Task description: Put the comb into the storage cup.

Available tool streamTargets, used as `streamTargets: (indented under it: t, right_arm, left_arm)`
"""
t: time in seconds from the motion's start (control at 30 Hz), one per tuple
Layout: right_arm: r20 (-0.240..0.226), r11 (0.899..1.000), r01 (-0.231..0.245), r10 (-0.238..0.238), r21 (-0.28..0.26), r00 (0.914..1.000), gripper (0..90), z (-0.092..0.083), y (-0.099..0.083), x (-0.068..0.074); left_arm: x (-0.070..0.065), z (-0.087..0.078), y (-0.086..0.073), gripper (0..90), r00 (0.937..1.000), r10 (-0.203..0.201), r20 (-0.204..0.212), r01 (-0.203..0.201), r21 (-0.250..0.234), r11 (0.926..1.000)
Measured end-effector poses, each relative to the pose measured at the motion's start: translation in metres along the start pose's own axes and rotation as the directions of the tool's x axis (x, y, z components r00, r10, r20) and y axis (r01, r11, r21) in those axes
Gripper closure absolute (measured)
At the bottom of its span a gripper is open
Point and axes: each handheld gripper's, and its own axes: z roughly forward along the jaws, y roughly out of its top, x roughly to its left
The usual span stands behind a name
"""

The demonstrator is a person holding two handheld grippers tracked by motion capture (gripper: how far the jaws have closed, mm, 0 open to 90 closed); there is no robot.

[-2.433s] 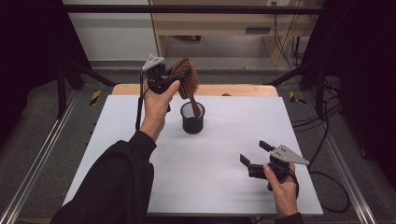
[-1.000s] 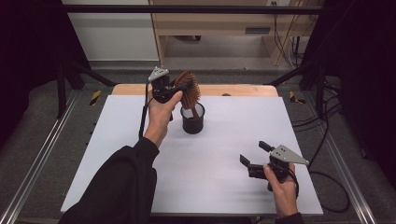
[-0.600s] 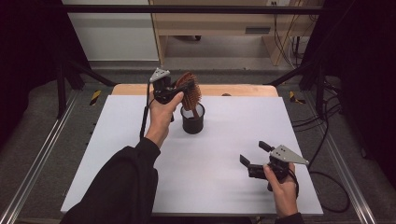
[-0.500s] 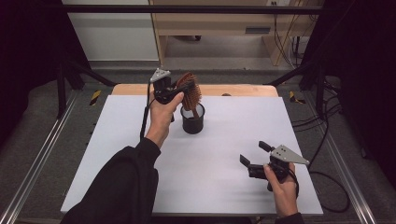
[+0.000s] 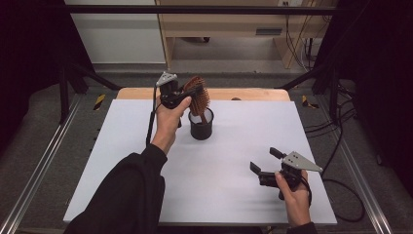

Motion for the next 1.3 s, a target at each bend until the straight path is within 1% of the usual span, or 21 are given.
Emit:
streamTargets:
  t: [0.07, 0.27, 0.37, 0.53, 0.6, 0.67, 0.73, 0.87, 1.03, 1.23, 1.3]
  right_arm:
    - [0.000, 1.000, 0.000, 0.000, 0.001, 1.0000, 4.7, 0.000, 0.000, 0.000]
    - [-0.001, 1.000, -0.004, 0.004, 0.001, 1.0000, 4.7, 0.000, 0.000, 0.000]
    - [-0.001, 1.000, -0.003, 0.003, 0.002, 1.0000, 4.7, 0.000, 0.000, 0.000]
    - [0.009, 1.000, 0.002, -0.002, -0.001, 1.0000, 4.7, -0.001, 0.000, -0.001]
    - [0.008, 1.000, 0.002, -0.002, 0.000, 1.0000, 4.7, -0.001, 0.000, -0.001]
    - [0.007, 1.000, 0.002, -0.002, -0.001, 1.0000, 4.7, -0.001, 0.000, 0.000]
    - [0.007, 1.000, 0.002, -0.002, 0.001, 1.0000, 4.7, -0.001, 0.000, 0.000]
    - [0.007, 1.000, 0.002, -0.002, 0.000, 1.0000, 4.6, -0.001, 0.000, -0.001]
    - [0.006, 1.000, 0.002, -0.002, 0.005, 1.0000, 4.6, 0.000, -0.001, -0.001]
    - [0.005, 1.000, 0.000, 0.000, 0.007, 1.0000, 4.6, 0.000, -0.001, -0.001]
    - [0.006, 1.000, 0.000, 0.000, 0.008, 1.0000, 4.6, 0.000, -0.001, -0.001]
  left_arm:
    - [0.002, 0.000, 0.000, 50.9, 1.0000, -0.002, -0.001, 0.002, 0.000, 1.0000]
    - [0.010, 0.001, -0.001, 49.9, 0.9999, 0.010, -0.005, -0.010, -0.001, 1.0000]
    - [0.014, 0.001, -0.001, 49.3, 1.0000, 0.005, -0.007, -0.005, -0.002, 1.0000]
    - [0.016, 0.002, -0.002, 48.0, 0.9999, 0.013, -0.010, -0.013, -0.001, 0.9999]
    - [0.018, 0.002, -0.002, 47.1, 0.9997, 0.016, -0.021, -0.016, -0.002, 0.9999]
    - [0.021, 0.002, -0.003, 46.3, 0.9995, 0.009, -0.029, -0.009, -0.001, 1.0000]
    - [0.024, 0.002, -0.003, 46.0, 0.9997, -0.002, -0.026, 0.002, -0.003, 1.0000]
    - [0.029, 0.003, -0.004, 45.5, 0.9996, -0.013, -0.025, 0.013, -0.003, 0.9999]
    - [0.031, 0.003, -0.006, 44.9, 0.9996, -0.015, -0.022, 0.015, -0.013, 0.9998]
    - [0.033, 0.004, -0.007, 43.7, 0.9997, 0.003, -0.024, -0.003, -0.012, 0.9999]
    - [0.035, 0.004, -0.007, 43.2, 0.9997, 0.000, -0.025, 0.000, -0.011, 0.9999]
